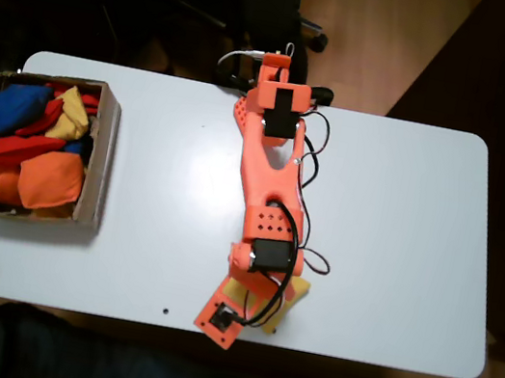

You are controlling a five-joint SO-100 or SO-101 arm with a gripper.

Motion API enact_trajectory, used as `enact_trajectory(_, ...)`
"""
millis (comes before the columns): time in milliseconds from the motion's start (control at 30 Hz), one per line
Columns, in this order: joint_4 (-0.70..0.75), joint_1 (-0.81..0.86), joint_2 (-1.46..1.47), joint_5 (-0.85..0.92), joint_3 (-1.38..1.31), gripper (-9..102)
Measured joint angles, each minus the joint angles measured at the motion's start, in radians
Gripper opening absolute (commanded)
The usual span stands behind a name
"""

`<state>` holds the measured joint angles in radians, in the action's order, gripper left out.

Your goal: Grasp a bag and put it in the box.

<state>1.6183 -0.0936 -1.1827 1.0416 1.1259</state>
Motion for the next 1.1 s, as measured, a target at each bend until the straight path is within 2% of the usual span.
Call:
enact_trajectory(67, 0.002, 0.005, 0.000, 0.008, 0.002, 81)
enact_trajectory(200, 0.002, 0.012, 0.000, 0.015, 0.002, 90)
enact_trajectory(1100, -0.063, 0.015, 0.061, 0.038, 0.084, 90)
